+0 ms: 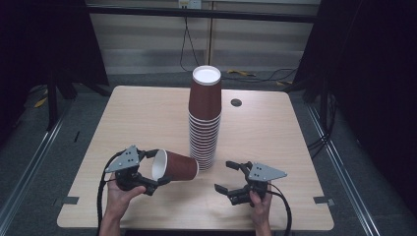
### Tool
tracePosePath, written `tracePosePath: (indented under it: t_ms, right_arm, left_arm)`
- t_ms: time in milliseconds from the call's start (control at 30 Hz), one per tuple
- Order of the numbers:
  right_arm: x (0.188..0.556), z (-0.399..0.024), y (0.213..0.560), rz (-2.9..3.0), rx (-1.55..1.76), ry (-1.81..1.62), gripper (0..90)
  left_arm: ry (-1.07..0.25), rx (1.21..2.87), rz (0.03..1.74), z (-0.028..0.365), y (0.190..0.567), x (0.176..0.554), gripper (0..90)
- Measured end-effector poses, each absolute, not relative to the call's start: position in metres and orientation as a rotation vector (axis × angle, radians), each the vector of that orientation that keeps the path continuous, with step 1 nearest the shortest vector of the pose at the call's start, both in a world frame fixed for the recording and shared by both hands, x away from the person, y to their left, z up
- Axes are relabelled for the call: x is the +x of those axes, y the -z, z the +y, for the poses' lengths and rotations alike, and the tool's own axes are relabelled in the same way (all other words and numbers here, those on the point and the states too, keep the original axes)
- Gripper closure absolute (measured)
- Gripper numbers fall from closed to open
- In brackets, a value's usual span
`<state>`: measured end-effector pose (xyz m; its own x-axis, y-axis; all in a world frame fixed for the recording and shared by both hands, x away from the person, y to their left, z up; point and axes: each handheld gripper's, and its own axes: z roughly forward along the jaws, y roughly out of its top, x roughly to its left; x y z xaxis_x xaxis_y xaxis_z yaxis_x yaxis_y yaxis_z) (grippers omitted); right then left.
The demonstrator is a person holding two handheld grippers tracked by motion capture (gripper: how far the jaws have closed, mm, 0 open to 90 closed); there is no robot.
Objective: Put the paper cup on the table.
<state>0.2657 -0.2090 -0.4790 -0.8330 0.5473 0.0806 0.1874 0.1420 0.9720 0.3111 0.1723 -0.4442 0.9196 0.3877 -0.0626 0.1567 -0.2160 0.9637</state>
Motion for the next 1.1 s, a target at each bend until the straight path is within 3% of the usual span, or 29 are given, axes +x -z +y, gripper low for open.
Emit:
tracePosePath:
  t_ms: [533,1100]
  right_arm:
    - [0.255,-0.235,0.496,1.766,1.033,-1.499,12.9]
    - [0.242,-0.230,0.504,1.531,0.996,-1.488,12.4]
  left_arm:
    - [-0.291,1.796,0.504,0.188,0.438,0.325,7.5]
    - [-0.342,1.928,0.649,0.193,0.437,0.349,7.5]
